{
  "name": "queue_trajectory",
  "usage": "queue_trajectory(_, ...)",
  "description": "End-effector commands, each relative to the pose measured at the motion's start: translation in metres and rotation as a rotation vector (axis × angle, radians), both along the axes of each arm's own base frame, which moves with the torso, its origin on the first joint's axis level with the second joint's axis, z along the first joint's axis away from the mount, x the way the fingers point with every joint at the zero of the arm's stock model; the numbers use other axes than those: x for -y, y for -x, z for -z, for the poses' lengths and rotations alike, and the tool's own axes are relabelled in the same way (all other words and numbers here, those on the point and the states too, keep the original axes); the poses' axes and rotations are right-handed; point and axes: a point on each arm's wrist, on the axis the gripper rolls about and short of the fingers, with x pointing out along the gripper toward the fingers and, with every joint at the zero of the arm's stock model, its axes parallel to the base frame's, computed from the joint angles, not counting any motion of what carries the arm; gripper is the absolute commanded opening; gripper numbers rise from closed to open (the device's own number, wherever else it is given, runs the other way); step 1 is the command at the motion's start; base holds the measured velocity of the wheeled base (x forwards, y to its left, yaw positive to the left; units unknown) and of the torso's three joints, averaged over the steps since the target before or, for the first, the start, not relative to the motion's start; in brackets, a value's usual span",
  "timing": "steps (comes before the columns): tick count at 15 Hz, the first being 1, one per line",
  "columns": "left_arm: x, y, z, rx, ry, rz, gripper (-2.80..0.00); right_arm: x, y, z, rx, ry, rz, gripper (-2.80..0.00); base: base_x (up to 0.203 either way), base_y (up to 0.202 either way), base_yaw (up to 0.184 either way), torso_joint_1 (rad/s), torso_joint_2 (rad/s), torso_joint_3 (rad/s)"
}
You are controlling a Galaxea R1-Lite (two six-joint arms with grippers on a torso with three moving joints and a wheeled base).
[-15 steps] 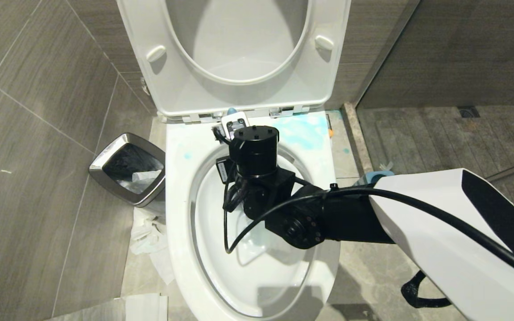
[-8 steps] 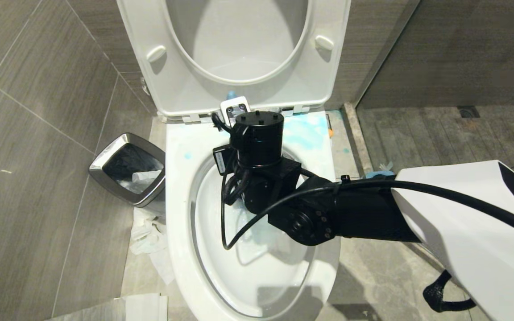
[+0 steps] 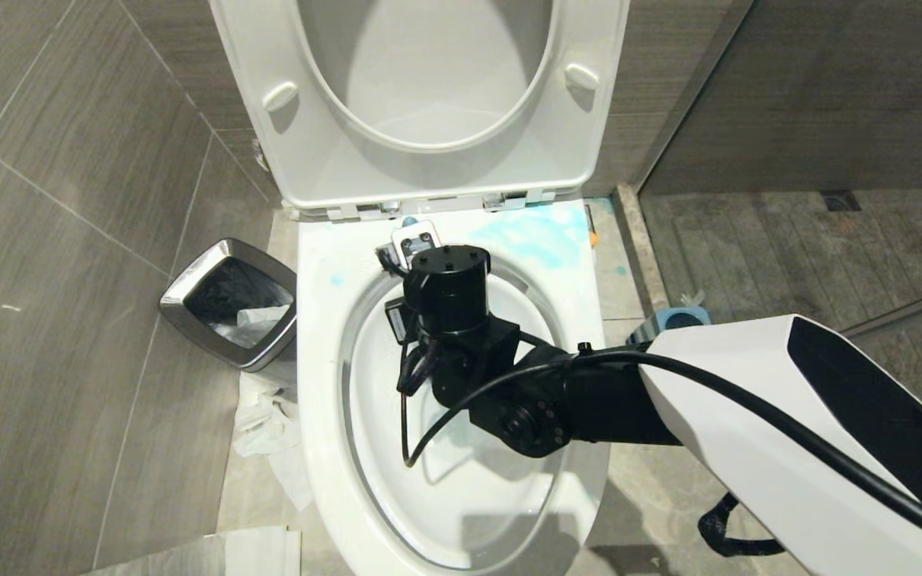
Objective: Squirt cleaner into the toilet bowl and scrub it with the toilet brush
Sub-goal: Scrub the toilet bowl
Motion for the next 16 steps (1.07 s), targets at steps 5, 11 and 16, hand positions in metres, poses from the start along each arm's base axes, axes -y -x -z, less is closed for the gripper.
queue_trajectory(5, 0.0, 0.0, 0.0, -0.001, 0.001, -0.001, -2.8, 0.022, 0.035, -0.05, 0.03, -0.038, -0.022, -2.8, 0.0, 0.0, 0.0, 0.0, 0.0, 0.0)
queue_trajectory(11, 0.0, 0.0, 0.0, -0.001, 0.001, -0.001, -2.8, 0.061, 0.08, -0.131, 0.124, -0.155, -0.026, -2.8, 0.0, 0.0, 0.0, 0.0, 0.0, 0.0)
queue_trajectory(16, 0.0, 0.0, 0.0, -0.001, 0.001, -0.001, -2.8, 0.097, 0.113, -0.19, 0.171, -0.215, -0.01, -2.8, 0.0, 0.0, 0.0, 0.0, 0.0, 0.0)
